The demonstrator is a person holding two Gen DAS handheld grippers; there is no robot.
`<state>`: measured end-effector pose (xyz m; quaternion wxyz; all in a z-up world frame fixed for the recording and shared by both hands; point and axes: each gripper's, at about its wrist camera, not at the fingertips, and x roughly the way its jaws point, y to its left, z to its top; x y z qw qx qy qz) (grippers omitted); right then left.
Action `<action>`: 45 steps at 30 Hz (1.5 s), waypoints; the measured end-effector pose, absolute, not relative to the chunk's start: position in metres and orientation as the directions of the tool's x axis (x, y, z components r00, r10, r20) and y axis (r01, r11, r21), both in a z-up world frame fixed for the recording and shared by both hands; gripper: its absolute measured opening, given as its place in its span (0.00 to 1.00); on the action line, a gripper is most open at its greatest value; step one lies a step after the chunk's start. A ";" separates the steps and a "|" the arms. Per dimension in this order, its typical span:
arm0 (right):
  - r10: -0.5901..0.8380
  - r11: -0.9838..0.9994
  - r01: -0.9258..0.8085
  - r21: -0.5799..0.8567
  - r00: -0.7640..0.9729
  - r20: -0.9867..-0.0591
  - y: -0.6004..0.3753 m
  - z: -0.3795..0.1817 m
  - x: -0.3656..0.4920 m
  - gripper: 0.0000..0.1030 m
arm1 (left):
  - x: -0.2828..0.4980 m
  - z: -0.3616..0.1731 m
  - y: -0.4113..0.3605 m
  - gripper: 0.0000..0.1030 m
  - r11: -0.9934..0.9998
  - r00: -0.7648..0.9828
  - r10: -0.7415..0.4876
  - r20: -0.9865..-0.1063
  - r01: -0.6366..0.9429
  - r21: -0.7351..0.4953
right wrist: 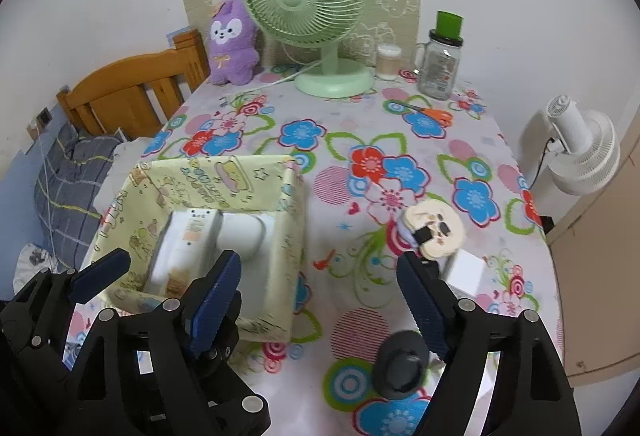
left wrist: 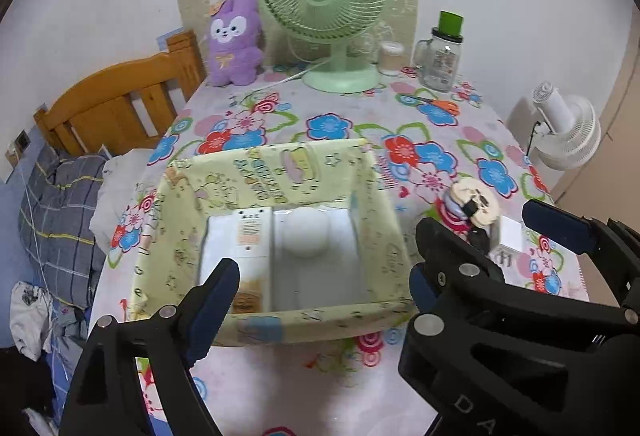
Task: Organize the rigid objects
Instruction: 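Lower the oval case into the box with the right tool while the left tool lowers and releases the strip, then move the open right tool to the white rectangular charger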
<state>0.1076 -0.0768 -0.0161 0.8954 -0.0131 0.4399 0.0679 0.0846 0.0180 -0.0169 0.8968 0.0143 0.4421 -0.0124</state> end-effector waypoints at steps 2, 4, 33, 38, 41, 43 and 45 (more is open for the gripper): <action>0.099 0.991 -0.128 0.025 0.611 -0.785 -0.083 -0.014 0.104 0.82 | 0.082 -0.016 0.011 0.90 0.999 0.617 -0.017 -0.787 0.043 0.012; 0.087 0.993 -0.120 0.015 0.620 -0.779 -0.091 -0.012 0.102 0.83 | 0.080 -0.015 0.005 0.90 0.999 0.621 -0.032 -0.783 0.054 0.001; 0.035 0.998 -0.058 -0.005 0.666 -0.746 -0.181 -0.023 0.064 0.85 | 0.052 -0.028 -0.086 0.92 0.990 0.655 -0.105 -0.748 0.141 -0.015; 0.019 0.998 -0.052 -0.020 0.662 -0.749 -0.192 -0.034 0.061 0.85 | 0.051 -0.042 -0.098 0.92 0.987 0.635 -0.123 -0.763 0.155 -0.031; 0.010 0.999 -0.047 -0.028 0.657 -0.754 -0.199 -0.043 0.060 0.85 | 0.052 -0.052 -0.106 0.92 0.986 0.621 -0.128 -0.773 0.165 -0.031; 0.009 0.999 -0.044 -0.026 0.649 -0.761 -0.205 -0.051 0.061 0.85 | 0.052 -0.057 -0.110 0.92 0.985 0.615 -0.130 -0.778 0.171 -0.029; 0.011 0.999 -0.044 -0.023 0.644 -0.765 -0.209 -0.057 0.061 0.85 | 0.051 -0.063 -0.114 0.92 0.984 0.613 -0.127 -0.780 0.174 -0.024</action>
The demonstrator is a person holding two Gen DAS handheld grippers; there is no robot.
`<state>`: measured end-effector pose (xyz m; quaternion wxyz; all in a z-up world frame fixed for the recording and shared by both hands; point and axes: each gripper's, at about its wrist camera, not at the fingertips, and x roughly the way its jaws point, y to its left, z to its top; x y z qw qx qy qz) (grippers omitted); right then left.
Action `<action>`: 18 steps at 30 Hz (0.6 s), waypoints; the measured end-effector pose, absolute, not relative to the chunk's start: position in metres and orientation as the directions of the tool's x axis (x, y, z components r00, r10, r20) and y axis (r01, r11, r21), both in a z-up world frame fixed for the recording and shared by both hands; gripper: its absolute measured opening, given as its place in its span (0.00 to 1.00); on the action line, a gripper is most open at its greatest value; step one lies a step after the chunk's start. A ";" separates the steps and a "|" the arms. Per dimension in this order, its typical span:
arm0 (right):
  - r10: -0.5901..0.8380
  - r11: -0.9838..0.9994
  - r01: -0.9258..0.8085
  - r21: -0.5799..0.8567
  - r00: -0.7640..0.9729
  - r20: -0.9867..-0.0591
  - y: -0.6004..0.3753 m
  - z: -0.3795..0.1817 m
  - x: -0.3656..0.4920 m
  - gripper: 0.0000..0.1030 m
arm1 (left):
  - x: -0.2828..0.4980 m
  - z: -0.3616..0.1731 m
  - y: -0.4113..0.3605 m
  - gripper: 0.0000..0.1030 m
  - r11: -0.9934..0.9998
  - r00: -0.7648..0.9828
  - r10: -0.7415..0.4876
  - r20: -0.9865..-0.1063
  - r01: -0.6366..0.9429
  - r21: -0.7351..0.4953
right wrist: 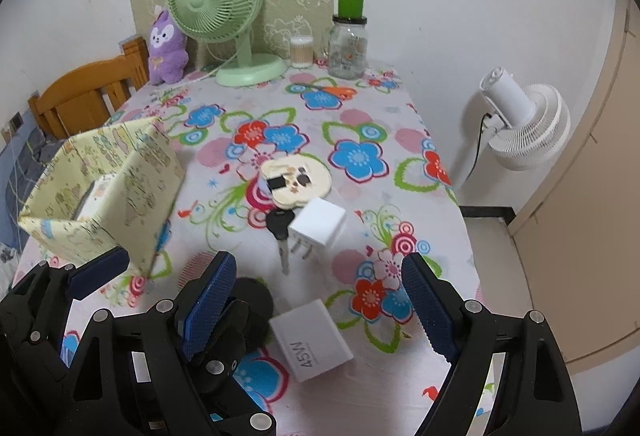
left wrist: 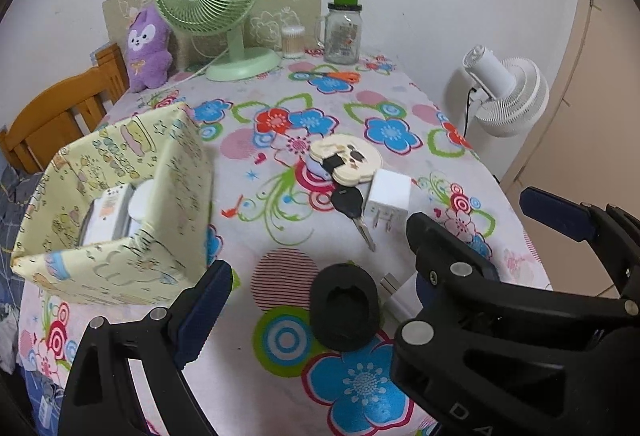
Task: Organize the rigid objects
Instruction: 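Move the open right tool to the white rectangular charger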
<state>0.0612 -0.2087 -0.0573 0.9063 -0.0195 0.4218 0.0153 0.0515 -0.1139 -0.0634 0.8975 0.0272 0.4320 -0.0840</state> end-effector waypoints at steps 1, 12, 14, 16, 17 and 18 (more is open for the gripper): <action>0.012 0.999 -0.043 -0.020 0.641 -0.768 -0.210 -0.060 0.061 0.85 | 0.052 -0.067 -0.116 0.92 0.984 0.609 -0.126 -0.783 0.176 -0.021; 0.012 0.999 -0.043 -0.018 0.607 -0.795 -0.216 -0.095 0.062 0.85 | 0.049 -0.099 -0.122 0.92 0.979 0.592 -0.104 -0.800 0.201 0.022; -0.010 0.999 -0.037 -0.040 0.596 -0.803 -0.214 -0.104 0.063 0.84 | 0.048 -0.106 -0.123 0.92 0.977 0.584 -0.089 -0.807 0.208 0.043; -0.012 0.998 -0.036 -0.041 0.589 -0.808 -0.214 -0.111 0.063 0.84 | 0.048 -0.113 -0.123 0.92 0.975 0.577 -0.080 -0.813 0.214 0.056; -0.008 0.999 -0.035 -0.035 0.582 -0.813 -0.215 -0.114 0.063 0.84 | 0.047 -0.115 -0.123 0.92 0.975 0.575 -0.080 -0.814 0.216 0.057; -0.004 0.999 -0.035 -0.030 0.578 -0.816 -0.215 -0.116 0.063 0.84 | 0.047 -0.117 -0.123 0.92 0.974 0.572 -0.080 -0.816 0.217 0.057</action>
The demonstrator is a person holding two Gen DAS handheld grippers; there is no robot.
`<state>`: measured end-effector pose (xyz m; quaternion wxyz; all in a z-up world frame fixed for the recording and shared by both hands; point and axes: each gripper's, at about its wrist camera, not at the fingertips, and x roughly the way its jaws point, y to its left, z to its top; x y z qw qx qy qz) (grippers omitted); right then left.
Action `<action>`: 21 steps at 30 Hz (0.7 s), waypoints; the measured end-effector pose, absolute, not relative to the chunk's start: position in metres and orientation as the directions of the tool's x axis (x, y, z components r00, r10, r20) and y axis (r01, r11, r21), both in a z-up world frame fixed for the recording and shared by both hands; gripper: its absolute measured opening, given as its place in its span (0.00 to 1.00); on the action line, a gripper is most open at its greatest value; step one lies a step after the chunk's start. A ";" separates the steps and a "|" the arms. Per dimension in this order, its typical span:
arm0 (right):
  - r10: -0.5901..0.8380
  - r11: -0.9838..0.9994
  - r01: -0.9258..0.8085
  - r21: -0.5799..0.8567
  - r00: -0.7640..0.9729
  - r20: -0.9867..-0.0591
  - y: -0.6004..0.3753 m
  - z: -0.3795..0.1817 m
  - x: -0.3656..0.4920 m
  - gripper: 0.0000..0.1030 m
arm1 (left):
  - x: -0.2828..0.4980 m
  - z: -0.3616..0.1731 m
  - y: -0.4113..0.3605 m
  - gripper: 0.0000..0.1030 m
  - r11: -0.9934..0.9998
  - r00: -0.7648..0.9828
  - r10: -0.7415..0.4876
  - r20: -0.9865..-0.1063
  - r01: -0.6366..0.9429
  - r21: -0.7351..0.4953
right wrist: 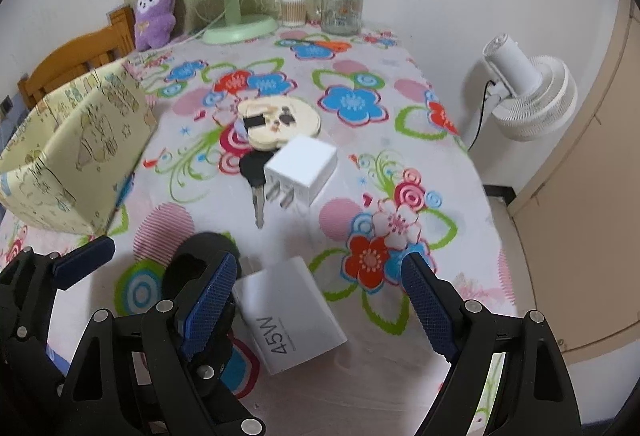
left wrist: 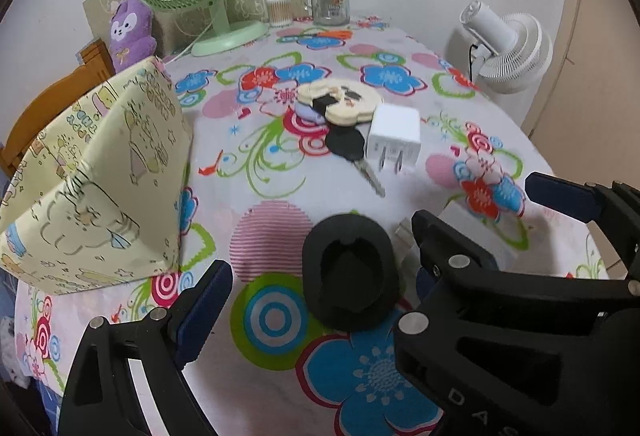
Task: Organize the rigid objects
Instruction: 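Move the open right tool to the white rectangular charger, then close the right tool on the white charger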
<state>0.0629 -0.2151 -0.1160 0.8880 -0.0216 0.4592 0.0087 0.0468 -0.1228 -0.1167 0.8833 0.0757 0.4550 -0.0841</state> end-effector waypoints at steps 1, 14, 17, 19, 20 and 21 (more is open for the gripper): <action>-0.002 0.999 -0.035 -0.027 0.573 -0.820 -0.215 -0.119 0.062 0.84 | 0.046 -0.119 -0.123 0.92 0.974 0.569 -0.080 -0.819 0.220 0.058; 0.035 0.999 -0.043 0.013 0.544 -0.838 -0.214 -0.131 0.052 0.79 | 0.040 -0.133 -0.122 0.92 0.968 0.535 -0.113 -0.837 0.248 0.027; 0.072 0.997 -0.046 0.056 0.531 -0.844 -0.215 -0.136 0.053 0.72 | 0.041 -0.134 -0.121 0.92 0.969 0.535 -0.120 -0.836 0.247 0.019; 0.093 0.996 -0.046 0.082 0.523 -0.847 -0.216 -0.139 0.054 0.67 | 0.042 -0.134 -0.122 0.92 0.969 0.533 -0.123 -0.837 0.248 0.016; 0.098 0.995 -0.045 0.088 0.522 -0.847 -0.216 -0.139 0.054 0.63 | 0.043 -0.134 -0.122 0.92 0.969 0.533 -0.124 -0.837 0.248 0.015; 0.096 0.995 -0.048 0.084 0.529 -0.843 -0.216 -0.139 0.054 0.60 | 0.043 -0.134 -0.121 0.92 0.969 0.531 -0.125 -0.838 0.248 0.012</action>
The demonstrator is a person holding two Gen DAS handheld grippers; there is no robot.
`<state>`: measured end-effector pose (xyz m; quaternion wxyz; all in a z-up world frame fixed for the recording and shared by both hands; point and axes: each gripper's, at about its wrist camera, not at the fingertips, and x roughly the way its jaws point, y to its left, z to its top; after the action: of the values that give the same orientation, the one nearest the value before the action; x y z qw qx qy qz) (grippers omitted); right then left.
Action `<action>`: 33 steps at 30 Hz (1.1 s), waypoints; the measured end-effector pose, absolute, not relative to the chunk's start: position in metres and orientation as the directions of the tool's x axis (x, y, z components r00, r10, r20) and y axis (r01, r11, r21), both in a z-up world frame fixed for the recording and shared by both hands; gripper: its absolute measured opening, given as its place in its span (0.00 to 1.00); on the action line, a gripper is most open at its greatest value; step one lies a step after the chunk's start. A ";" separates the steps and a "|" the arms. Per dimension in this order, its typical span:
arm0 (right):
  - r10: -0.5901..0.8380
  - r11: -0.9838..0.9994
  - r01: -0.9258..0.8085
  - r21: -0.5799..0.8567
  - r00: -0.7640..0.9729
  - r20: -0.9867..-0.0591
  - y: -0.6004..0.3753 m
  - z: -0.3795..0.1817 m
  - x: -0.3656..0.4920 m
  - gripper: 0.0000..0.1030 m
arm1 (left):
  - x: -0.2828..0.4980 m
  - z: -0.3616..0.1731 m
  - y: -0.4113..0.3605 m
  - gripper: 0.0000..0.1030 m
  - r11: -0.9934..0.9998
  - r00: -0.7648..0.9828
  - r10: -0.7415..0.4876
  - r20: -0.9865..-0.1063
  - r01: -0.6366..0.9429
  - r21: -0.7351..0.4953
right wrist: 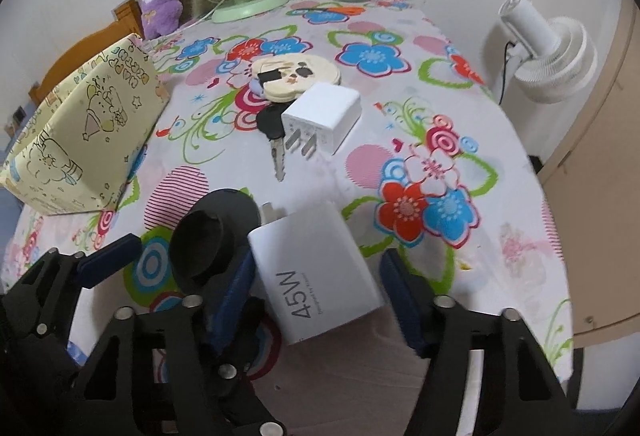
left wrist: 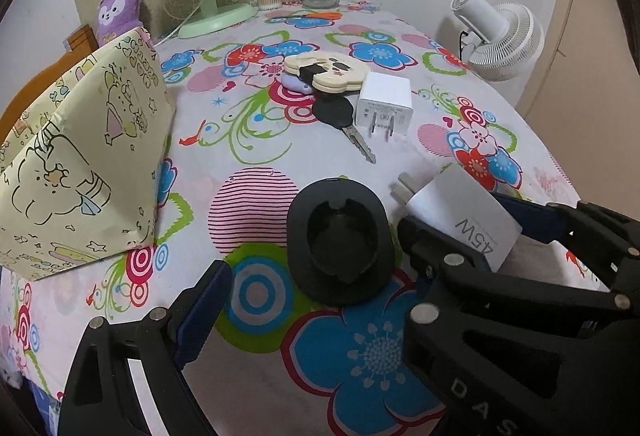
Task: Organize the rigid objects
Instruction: 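Close the right tool on the white charger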
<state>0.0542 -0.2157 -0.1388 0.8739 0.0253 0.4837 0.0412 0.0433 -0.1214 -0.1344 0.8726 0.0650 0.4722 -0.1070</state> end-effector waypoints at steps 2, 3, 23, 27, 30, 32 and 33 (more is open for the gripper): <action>0.098 0.995 -0.048 0.085 0.536 -0.838 -0.216 -0.139 0.054 0.58 | 0.045 -0.134 -0.122 0.92 0.969 0.530 -0.126 -0.838 0.249 0.012; 0.098 0.995 -0.048 0.086 0.539 -0.837 -0.216 -0.138 0.054 0.58 | 0.045 -0.134 -0.123 0.92 0.968 0.530 -0.126 -0.838 0.250 0.012; 0.039 0.998 0.020 0.061 0.558 -0.829 -0.231 -0.138 0.069 0.56 | 0.058 -0.133 -0.133 0.66 0.964 0.543 -0.160 -0.824 0.267 -0.010; 0.038 0.998 0.025 0.063 0.555 -0.831 -0.231 -0.138 0.069 0.56 | 0.056 -0.132 -0.133 0.55 0.963 0.543 -0.165 -0.824 0.269 -0.016; 0.035 0.998 0.029 0.061 0.554 -0.832 -0.231 -0.138 0.068 0.56 | 0.056 -0.131 -0.133 0.55 0.962 0.542 -0.164 -0.824 0.274 -0.012; 0.036 0.997 0.033 0.065 0.551 -0.833 -0.231 -0.137 0.067 0.56 | 0.055 -0.131 -0.133 0.55 0.962 0.542 -0.164 -0.824 0.274 -0.011; 0.035 0.997 0.034 0.065 0.551 -0.834 -0.231 -0.137 0.067 0.56 | 0.055 -0.131 -0.134 0.55 0.961 0.543 -0.164 -0.824 0.275 -0.009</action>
<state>0.0672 -0.2308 -0.1372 0.8798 0.0369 0.4740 0.0003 0.0551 -0.1337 -0.1307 0.8763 0.0605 0.4612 -0.1253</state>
